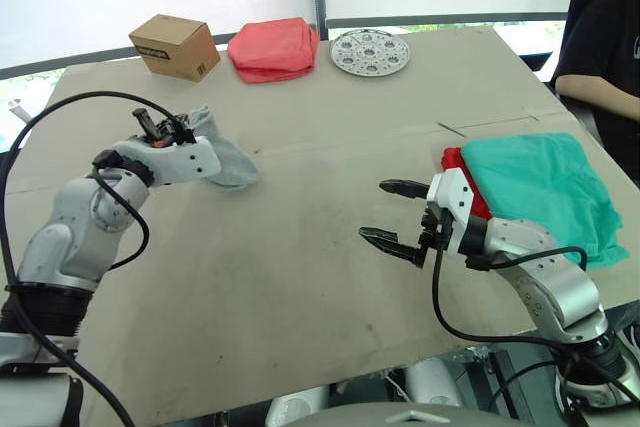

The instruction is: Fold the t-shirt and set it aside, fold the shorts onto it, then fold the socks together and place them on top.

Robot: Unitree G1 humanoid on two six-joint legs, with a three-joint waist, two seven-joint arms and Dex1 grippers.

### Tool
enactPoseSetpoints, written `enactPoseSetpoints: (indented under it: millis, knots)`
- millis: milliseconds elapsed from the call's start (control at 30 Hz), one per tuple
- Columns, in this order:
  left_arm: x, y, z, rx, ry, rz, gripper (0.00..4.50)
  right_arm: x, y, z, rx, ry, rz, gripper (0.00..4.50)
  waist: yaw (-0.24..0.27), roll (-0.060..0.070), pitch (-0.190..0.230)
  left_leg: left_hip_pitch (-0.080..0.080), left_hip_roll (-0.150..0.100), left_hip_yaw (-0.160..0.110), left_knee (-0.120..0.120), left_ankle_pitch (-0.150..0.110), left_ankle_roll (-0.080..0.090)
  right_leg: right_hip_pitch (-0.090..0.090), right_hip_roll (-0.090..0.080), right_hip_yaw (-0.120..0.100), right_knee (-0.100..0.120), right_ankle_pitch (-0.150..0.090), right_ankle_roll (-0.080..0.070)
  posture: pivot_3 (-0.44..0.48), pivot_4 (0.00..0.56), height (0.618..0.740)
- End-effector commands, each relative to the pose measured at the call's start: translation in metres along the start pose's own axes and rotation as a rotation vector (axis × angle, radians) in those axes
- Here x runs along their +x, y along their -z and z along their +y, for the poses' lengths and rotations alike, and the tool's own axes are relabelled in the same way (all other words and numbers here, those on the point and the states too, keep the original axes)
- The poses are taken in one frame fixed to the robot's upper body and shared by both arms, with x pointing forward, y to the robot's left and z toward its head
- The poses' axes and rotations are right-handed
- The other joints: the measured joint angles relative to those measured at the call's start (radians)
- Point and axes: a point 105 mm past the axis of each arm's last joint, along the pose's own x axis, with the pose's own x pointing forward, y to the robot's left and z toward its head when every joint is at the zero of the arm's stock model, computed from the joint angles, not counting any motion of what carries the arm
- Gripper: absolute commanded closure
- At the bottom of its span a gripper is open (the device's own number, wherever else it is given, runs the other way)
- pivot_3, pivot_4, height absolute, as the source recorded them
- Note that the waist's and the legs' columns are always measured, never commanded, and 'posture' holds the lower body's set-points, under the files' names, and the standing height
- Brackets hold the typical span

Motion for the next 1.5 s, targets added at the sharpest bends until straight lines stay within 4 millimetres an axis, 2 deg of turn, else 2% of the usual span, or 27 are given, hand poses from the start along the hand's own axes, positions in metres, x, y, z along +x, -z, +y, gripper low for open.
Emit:
enactPoseSetpoints:
  millis: [33, 133, 200, 367, 467, 567, 600, 633, 767, 800, 933, 1100, 1133, 1233, 1333, 1400, 1500]
  knots:
    - [0.0, -0.022, -0.012, 0.016, 0.015, -0.077, 4.48, -0.001, -0.011, 0.003, -0.023, -0.007, -0.034, 0.0, 0.0, 0.0, 0.0, 0.0, 0.0, 0.0, 0.0, 0.0, 0.0, 0.0, 0.0, 0.0, 0.0, 0.0, 0.0, 0.0, 0.15, 0.74]
    - [0.001, -0.032, -0.04, 0.017, 0.075, -0.092, 4.48, -0.001, -0.011, 0.005, -0.02, -0.006, -0.033, 0.0, 0.001, 0.0, 0.0, 0.0, 0.0, 0.001, 0.0, 0.0, 0.0, 0.0, 0.0, 0.001, 0.001, 0.0, 0.0, 0.0, 0.15, 0.74]
    - [0.0, -0.036, -0.051, 0.003, 0.093, -0.098, 4.48, -0.002, -0.011, 0.005, -0.019, -0.002, -0.031, 0.0, 0.0, 0.0, -0.001, 0.0, -0.001, 0.001, 0.001, 0.0, 0.0, 0.0, 0.0, 0.001, 0.002, 0.0, 0.0, 0.0, 0.15, 0.74]
    - [-0.009, -0.045, -0.07, -0.075, 0.175, -0.114, 4.48, -0.005, -0.01, 0.004, -0.017, 0.01, -0.021, 0.0, -0.001, -0.001, -0.001, 0.001, -0.001, 0.001, 0.002, 0.0, 0.0, 0.0, -0.001, 0.001, 0.006, 0.0, 0.0, 0.0, 0.15, 0.74]
    - [-0.008, -0.049, -0.075, -0.127, 0.203, -0.112, 4.48, -0.006, -0.009, 0.004, -0.015, 0.012, -0.017, 0.0, 0.0, -0.001, -0.001, 0.002, -0.001, 0.001, 0.002, 0.0, 0.001, 0.0, -0.001, 0.002, 0.007, 0.0, 0.0, 0.0, 0.15, 0.74]
    - [-0.006, -0.051, -0.083, -0.27, 0.28, -0.097, 4.48, -0.006, -0.009, 0.004, -0.014, 0.012, -0.017, 0.0, 0.001, -0.001, -0.001, 0.002, -0.001, 0.001, 0.003, 0.0, 0.001, 0.0, -0.001, 0.001, 0.008, 0.0, 0.0, 0.0, 0.15, 0.74]
    - [-0.007, -0.05, -0.086, -0.299, 0.299, -0.085, 3.56, -0.006, -0.009, 0.004, -0.015, 0.012, -0.017, 0.0, 0.001, -0.001, -0.001, 0.002, -0.001, 0.001, 0.004, 0.0, 0.001, 0.0, -0.001, 0.001, 0.008, 0.0, 0.0, 0.0, 0.15, 0.74]
    - [-0.006, -0.045, -0.085, -0.331, 0.296, -0.066, 3.25, -0.006, -0.009, 0.004, -0.015, 0.013, -0.018, 0.0, 0.0, -0.002, -0.002, 0.002, -0.001, 0.001, 0.004, 0.0, 0.001, 0.0, -0.001, 0.001, 0.009, 0.0, 0.0, 0.0, 0.15, 0.74]
    - [-0.002, -0.035, -0.074, -0.407, 0.259, -0.04, 1.4, -0.005, -0.009, 0.003, -0.017, 0.011, -0.02, 0.0, -0.001, -0.002, -0.002, 0.002, -0.001, 0.001, 0.004, 0.0, 0.0, 0.0, -0.001, 0.001, 0.009, 0.0, 0.0, 0.0, 0.15, 0.74]
    - [-0.002, -0.034, -0.072, -0.437, 0.25, -0.04, 0.8, -0.004, -0.009, 0.003, -0.017, 0.011, -0.021, 0.0, -0.001, -0.002, -0.002, 0.002, -0.001, 0.001, 0.004, 0.0, 0.0, 0.0, -0.001, 0.001, 0.009, 0.0, 0.0, 0.0, 0.15, 0.74]
    - [-0.008, -0.036, -0.061, -0.709, 0.24, -0.078, 0.8, -0.002, -0.009, 0.003, -0.018, 0.01, -0.025, 0.0, -0.001, -0.002, -0.002, 0.002, -0.001, 0.001, 0.004, 0.0, 0.0, 0.0, -0.001, 0.002, 0.009, 0.0, 0.0, 0.0, 0.15, 0.74]
    - [-0.03, -0.048, -0.044, -1.38, 0.425, -0.212, 0.8, -0.001, -0.008, 0.004, -0.015, 0.007, -0.025, 0.0, -0.003, -0.003, -0.002, 0.002, 0.0, 0.001, 0.005, 0.0, 0.0, 0.0, -0.002, 0.001, 0.01, 0.0, 0.0, 0.0, 0.15, 0.74]
    - [-0.035, -0.052, -0.04, -1.449, 0.469, -0.245, 0.8, 0.0, -0.008, 0.004, -0.015, 0.006, -0.025, 0.0, -0.005, -0.002, -0.002, 0.002, 0.0, 0.001, 0.006, 0.0, 0.0, 0.0, -0.001, 0.001, 0.011, 0.0, 0.0, 0.0, 0.15, 0.74]
    - [-0.031, -0.046, -0.021, -1.678, 0.458, -0.267, 0.8, 0.001, -0.007, 0.005, -0.014, 0.001, -0.025, 0.0, -0.002, -0.002, -0.002, 0.002, -0.001, 0.0, 0.007, 0.0, 0.001, 0.0, -0.001, 0.001, 0.012, 0.0, 0.0, 0.0, 0.15, 0.74]
    - [-0.017, -0.039, -0.008, -1.793, 0.36, -0.261, 0.8, 0.001, -0.008, 0.005, -0.014, 0.003, -0.026, 0.0, 0.001, -0.003, -0.002, 0.002, -0.001, -0.002, 0.011, 0.0, 0.0, 0.002, -0.001, -0.001, 0.012, 0.0, 0.0, 0.0, 0.15, 0.74]
    - [-0.004, -0.036, -0.012, -1.75, 0.292, -0.196, 0.8, 0.001, -0.008, 0.004, -0.016, 0.004, -0.026, 0.0, 0.0, -0.004, -0.003, 0.002, -0.002, -0.002, 0.012, 0.0, 0.0, 0.003, -0.001, -0.001, 0.012, 0.0, 0.0, 0.0, 0.15, 0.74]
    - [0.015, -0.034, -0.032, -1.637, 0.235, -0.078, 1.66, 0.001, -0.009, 0.004, -0.021, 0.01, -0.025, 0.0, 0.001, -0.004, -0.003, 0.004, -0.003, -0.001, 0.012, 0.002, -0.003, 0.003, -0.001, 0.001, 0.012, 0.0, 0.0, 0.0, 0.15, 0.74]
